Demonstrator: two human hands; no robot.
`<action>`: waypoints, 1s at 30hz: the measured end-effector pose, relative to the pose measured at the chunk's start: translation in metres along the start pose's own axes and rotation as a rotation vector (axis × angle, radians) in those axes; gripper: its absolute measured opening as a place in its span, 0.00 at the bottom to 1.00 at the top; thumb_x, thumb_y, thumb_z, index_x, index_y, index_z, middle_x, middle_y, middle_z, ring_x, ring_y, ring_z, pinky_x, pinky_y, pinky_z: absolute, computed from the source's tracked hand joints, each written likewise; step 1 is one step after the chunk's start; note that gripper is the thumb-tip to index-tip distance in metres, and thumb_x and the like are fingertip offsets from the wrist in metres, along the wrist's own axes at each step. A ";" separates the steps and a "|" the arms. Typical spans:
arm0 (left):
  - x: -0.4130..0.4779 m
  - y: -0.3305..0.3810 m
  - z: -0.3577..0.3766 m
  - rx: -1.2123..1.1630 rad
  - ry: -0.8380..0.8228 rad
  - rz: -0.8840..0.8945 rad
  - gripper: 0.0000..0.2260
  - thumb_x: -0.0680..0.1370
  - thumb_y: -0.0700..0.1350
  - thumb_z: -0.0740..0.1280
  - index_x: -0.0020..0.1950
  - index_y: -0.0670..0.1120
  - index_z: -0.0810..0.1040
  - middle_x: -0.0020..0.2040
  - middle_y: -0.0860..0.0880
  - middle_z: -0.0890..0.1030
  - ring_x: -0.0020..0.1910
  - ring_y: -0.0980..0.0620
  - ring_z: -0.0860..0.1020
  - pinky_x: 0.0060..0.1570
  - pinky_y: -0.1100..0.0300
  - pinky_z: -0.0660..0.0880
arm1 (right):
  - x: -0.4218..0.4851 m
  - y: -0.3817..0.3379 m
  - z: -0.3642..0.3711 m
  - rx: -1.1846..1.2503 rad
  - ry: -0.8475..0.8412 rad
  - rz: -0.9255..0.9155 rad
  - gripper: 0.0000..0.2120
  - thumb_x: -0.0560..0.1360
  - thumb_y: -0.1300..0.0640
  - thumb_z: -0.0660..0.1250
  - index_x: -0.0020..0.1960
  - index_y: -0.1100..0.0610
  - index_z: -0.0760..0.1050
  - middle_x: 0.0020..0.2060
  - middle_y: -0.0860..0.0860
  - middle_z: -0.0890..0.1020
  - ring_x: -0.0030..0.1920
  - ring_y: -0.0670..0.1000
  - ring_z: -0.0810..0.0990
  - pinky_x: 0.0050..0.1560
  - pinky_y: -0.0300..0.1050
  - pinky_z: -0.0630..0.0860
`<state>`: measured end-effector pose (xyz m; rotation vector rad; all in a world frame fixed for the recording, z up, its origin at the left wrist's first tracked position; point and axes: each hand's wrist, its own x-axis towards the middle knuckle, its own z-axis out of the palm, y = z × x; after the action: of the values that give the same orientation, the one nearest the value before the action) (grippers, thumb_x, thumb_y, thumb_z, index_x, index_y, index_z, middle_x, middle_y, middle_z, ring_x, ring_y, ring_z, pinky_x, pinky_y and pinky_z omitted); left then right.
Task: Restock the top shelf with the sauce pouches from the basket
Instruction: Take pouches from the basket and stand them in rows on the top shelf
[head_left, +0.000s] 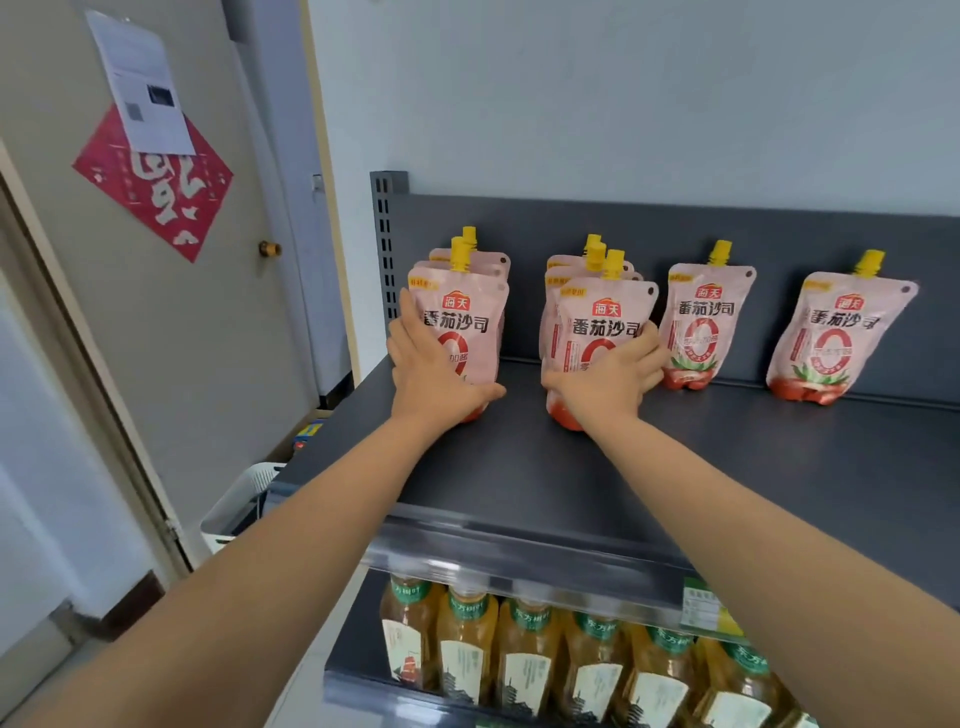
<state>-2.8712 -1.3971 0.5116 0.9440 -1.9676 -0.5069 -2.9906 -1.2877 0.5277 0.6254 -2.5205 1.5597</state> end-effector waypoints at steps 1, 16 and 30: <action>0.001 -0.001 -0.001 0.003 0.001 0.001 0.63 0.58 0.55 0.81 0.77 0.45 0.40 0.70 0.44 0.57 0.70 0.43 0.58 0.68 0.42 0.65 | 0.000 0.000 0.002 0.008 0.012 -0.020 0.56 0.59 0.53 0.81 0.74 0.60 0.48 0.70 0.59 0.57 0.70 0.60 0.58 0.68 0.57 0.63; -0.028 0.005 -0.050 0.497 -0.103 -0.007 0.67 0.55 0.76 0.70 0.77 0.46 0.35 0.77 0.41 0.51 0.75 0.40 0.53 0.70 0.38 0.58 | -0.038 0.027 -0.064 -0.366 -0.116 -0.152 0.60 0.64 0.33 0.72 0.78 0.54 0.37 0.76 0.61 0.48 0.76 0.63 0.46 0.71 0.67 0.49; -0.161 0.075 -0.060 0.436 -0.252 0.338 0.58 0.62 0.80 0.56 0.78 0.46 0.38 0.79 0.41 0.46 0.76 0.40 0.49 0.72 0.43 0.50 | -0.162 0.090 -0.228 -0.723 0.059 -0.247 0.43 0.73 0.37 0.63 0.78 0.51 0.46 0.77 0.55 0.53 0.77 0.59 0.48 0.75 0.60 0.50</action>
<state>-2.7980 -1.2241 0.5067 0.8053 -2.4670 0.0019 -2.9068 -1.0070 0.5096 0.7135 -2.5721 0.5090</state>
